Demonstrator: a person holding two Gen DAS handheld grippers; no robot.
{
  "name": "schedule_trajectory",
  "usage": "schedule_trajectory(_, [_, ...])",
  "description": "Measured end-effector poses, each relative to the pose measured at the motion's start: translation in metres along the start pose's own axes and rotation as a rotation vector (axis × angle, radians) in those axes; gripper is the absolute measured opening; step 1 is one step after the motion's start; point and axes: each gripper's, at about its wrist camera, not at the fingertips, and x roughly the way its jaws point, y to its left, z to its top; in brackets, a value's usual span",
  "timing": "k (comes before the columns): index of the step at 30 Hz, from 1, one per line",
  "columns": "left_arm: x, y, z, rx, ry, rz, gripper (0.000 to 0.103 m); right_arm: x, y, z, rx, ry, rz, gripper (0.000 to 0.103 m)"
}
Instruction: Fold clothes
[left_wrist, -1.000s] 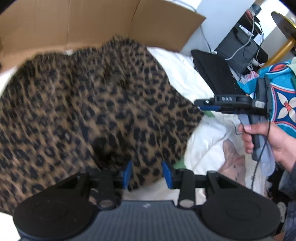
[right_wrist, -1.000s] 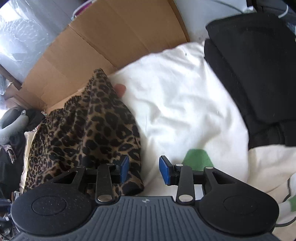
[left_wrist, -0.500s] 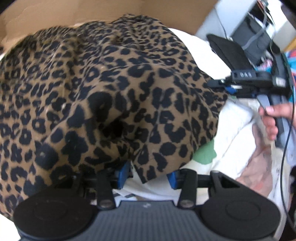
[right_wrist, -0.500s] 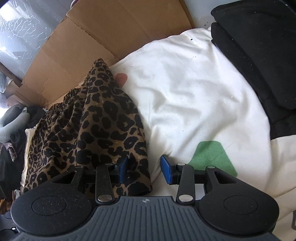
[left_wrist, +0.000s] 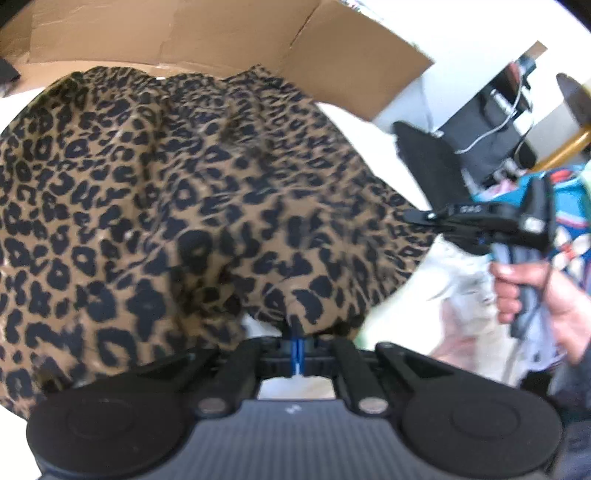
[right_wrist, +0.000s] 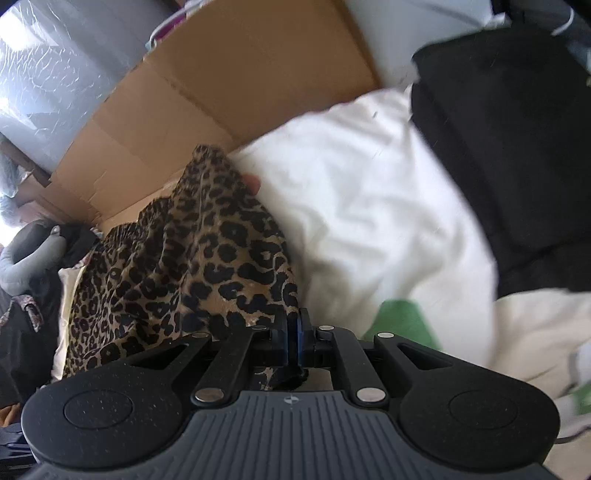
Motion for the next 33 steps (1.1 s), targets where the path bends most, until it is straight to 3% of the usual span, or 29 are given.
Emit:
schedule_trajectory(4, [-0.008, -0.015, 0.004, 0.006, 0.014, -0.048, 0.001, -0.025, 0.004, 0.012, -0.04, -0.039, -0.048, 0.002])
schedule_trajectory(7, [-0.01, -0.013, 0.0, 0.024, 0.03, -0.017, 0.001, -0.036, 0.007, 0.016, -0.07, -0.07, -0.054, 0.006])
schedule_trajectory(11, [0.003, 0.002, -0.005, 0.015, 0.059, 0.067, 0.001, -0.034, -0.007, 0.012, -0.028, -0.069, -0.024, 0.043])
schedule_trajectory(17, [0.006, 0.013, -0.004, 0.026, 0.064, 0.134, 0.001, -0.016, -0.026, -0.001, 0.025, -0.035, -0.048, 0.043])
schedule_trajectory(22, [0.012, 0.014, -0.01, 0.034, 0.086, 0.137, 0.003, 0.001, -0.028, -0.012, 0.024, -0.008, -0.019, 0.045])
schedule_trajectory(26, [0.023, 0.013, -0.015, 0.01, 0.101, 0.132, 0.019, 0.013, -0.018, -0.019, -0.064, 0.02, -0.061, 0.05])
schedule_trajectory(33, [0.035, 0.014, -0.026, -0.042, 0.107, 0.066, 0.028, 0.019, -0.021, -0.025, -0.053, 0.024, -0.072, 0.051])
